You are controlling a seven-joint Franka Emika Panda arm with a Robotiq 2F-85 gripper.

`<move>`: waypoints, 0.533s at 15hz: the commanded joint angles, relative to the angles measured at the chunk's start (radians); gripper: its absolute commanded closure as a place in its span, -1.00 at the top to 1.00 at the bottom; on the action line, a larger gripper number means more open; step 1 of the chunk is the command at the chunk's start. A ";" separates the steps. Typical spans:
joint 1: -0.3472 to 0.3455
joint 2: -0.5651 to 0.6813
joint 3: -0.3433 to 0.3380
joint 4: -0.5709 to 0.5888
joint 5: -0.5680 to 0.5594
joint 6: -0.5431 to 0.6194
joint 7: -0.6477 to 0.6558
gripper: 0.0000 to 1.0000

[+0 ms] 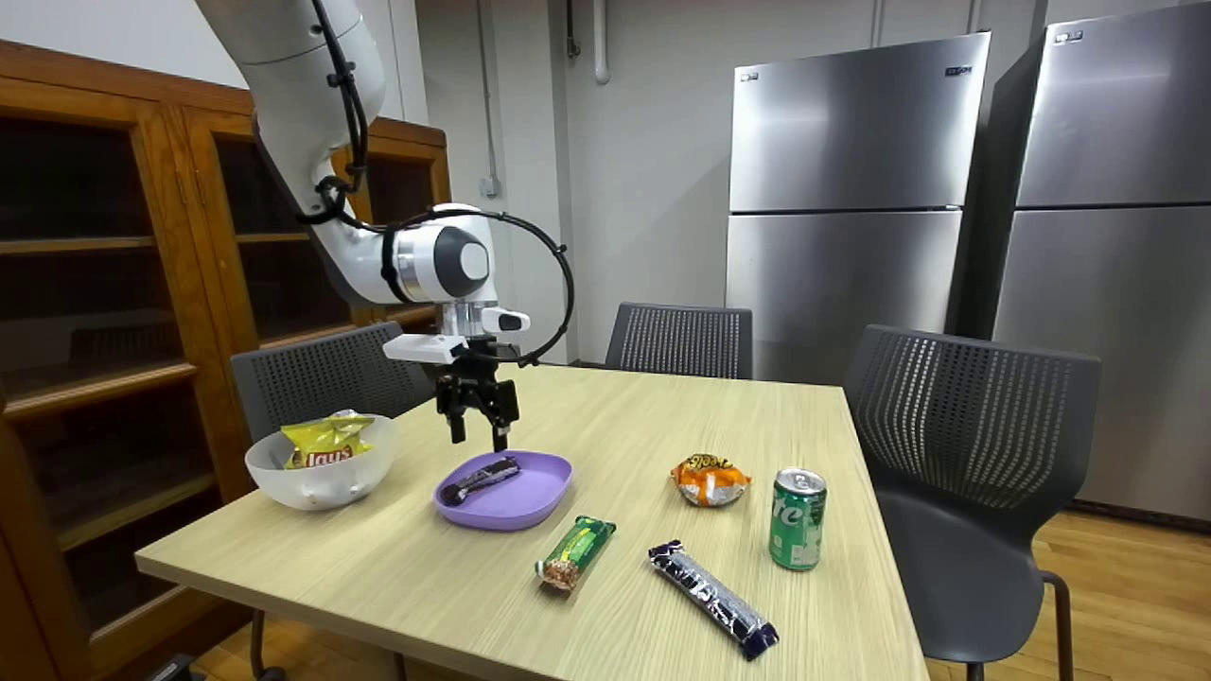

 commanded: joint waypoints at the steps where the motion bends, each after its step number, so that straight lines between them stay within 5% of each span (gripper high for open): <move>1: -0.024 -0.077 0.000 -0.065 -0.014 -0.019 -0.016 1.00; 8: -0.084 -0.158 0.012 -0.174 -0.013 -0.004 -0.128 1.00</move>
